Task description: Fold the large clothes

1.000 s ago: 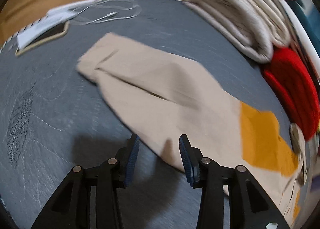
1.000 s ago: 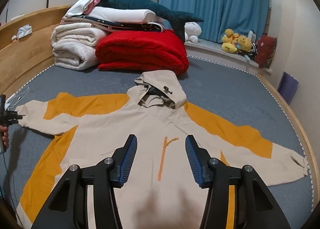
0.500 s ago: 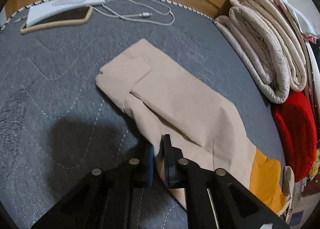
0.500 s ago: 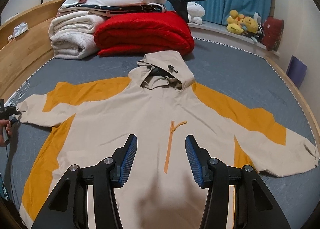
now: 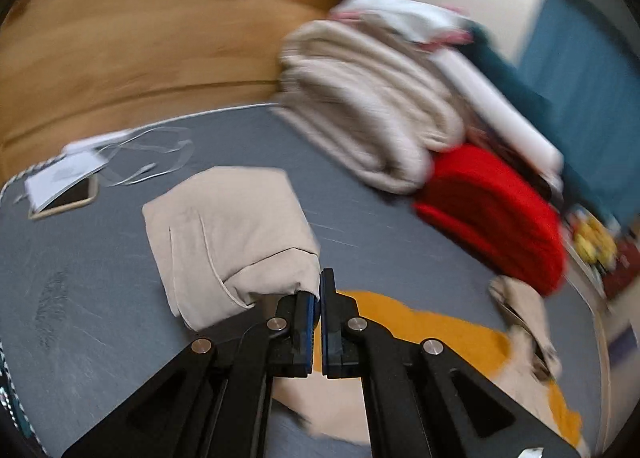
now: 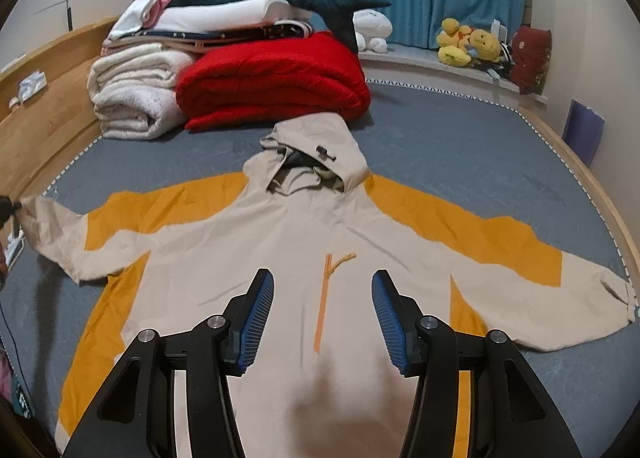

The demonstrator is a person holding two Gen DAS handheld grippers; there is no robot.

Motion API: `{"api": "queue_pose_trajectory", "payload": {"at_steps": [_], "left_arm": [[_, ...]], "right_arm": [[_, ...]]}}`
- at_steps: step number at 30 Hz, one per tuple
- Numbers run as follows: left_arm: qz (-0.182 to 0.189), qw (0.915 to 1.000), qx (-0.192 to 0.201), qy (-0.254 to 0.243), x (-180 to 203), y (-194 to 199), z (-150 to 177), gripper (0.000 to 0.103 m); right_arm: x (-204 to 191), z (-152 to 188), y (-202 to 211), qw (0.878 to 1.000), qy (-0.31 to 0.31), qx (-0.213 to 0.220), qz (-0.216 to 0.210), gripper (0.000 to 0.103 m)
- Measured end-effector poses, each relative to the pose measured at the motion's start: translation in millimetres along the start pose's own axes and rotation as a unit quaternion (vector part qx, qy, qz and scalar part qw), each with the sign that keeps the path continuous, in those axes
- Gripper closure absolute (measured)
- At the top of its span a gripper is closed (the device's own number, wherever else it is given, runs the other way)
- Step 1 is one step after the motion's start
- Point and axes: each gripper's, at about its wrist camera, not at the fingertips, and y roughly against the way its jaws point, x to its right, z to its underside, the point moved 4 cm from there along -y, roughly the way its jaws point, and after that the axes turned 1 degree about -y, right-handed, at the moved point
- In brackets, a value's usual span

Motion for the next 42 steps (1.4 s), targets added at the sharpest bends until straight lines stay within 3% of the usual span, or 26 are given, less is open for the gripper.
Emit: {"api": "queue_pose_trajectory", "payload": {"at_steps": [2,5,7,9,10,11,12,14,15,16,17,19,22,26,31,34,38,42], "left_arm": [[0.04,0.9987,-0.004,-0.031,50.9,20.8,16.9,0.102],[0.093,0.9919,-0.007,-0.086,117.8,38.4,48.5,0.102],[0.138,0.9814,-0.021,-0.132,165.9,39.5,81.7,0.102],[0.186,0.9669,-0.062,-0.163,210.0,31.2,125.5,0.103],[0.205,0.9586,-0.085,-0.178,227.4,26.6,145.6,0.102],[0.221,0.9473,-0.108,-0.205,247.2,20.4,172.0,0.102],[0.227,0.9384,-0.127,-0.228,261.1,14.8,194.2,0.102],[0.241,0.9198,-0.179,-0.253,276.3,1.4,228.1,0.102],[0.243,0.9039,-0.231,-0.265,280.1,-11.0,250.5,0.096],[0.235,0.8978,-0.262,-0.265,278.2,-19.4,260.7,0.095],[0.221,0.8969,-0.289,-0.251,270.9,-26.1,266.5,0.095],[0.23,0.9005,-0.303,-0.21,261.3,-27.0,257.4,0.091],[0.255,0.9068,-0.291,-0.167,248.4,-20.3,226.8,0.08],[0.269,0.9097,-0.293,-0.119,221.3,-21.1,196.2,0.078],[0.258,0.9135,-0.305,-0.075,199.3,-35.9,189.7,0.078],[0.226,0.9317,-0.277,-0.065,185.5,-38.5,174.6,0.078],[0.164,0.9591,-0.22,-0.07,167.1,-42.2,145.8,0.078],[0.132,0.9708,-0.193,-0.054,150.9,-51.5,128.3,0.078]], "right_arm": [[4.1,-1.7,2.3,1.0,-0.004,-0.003,-0.004,0.02],[13.1,-6.3,9.2,1.0,-0.027,-0.003,-0.004,0.017],[17.5,-9.5,14.9,0.999,-0.046,-0.002,-0.002,0.017],[17.8,-10.6,17.6,0.999,-0.052,-0.009,0.005,0.028],[15.7,-9.8,16.5,0.998,-0.054,-0.016,-0.001,0.043],[14.6,-8.3,14.6,0.998,-0.06,-0.023,-0.006,0.05],[14.8,-6.1,13.0,0.997,-0.068,-0.028,-0.011,0.052],[13.5,0.6,7.3,0.996,-0.08,-0.039,-0.019,0.069],[11.2,4.4,3.0,0.995,-0.083,-0.045,-0.022,0.07],[10.2,8.7,1.3,0.995,-0.083,-0.046,-0.022,0.07],[8.9,12.4,-1.9,0.995,-0.087,-0.049,-0.021,0.07],[7.0,18.5,-7.0,0.994,-0.096,-0.054,-0.018,0.07],[3.3,26.4,-15.1,0.991,-0.112,-0.062,-0.024,0.069],[-13.7,37.2,-28.0,0.99,-0.114,-0.078,-0.042,0.069],[-52.4,48.6,-40.1,0.99,-0.079,-0.091,-0.072,0.069],[-78.4,51.6,-44.6,0.99,-0.042,-0.097,-0.089,0.068],[-120.8,64.4,-59.2,0.986,0.024,-0.123,-0.113,0.059],[-156.0,76.5,-74.1,0.979,0.059,-0.142,-0.132,0.057]]}}
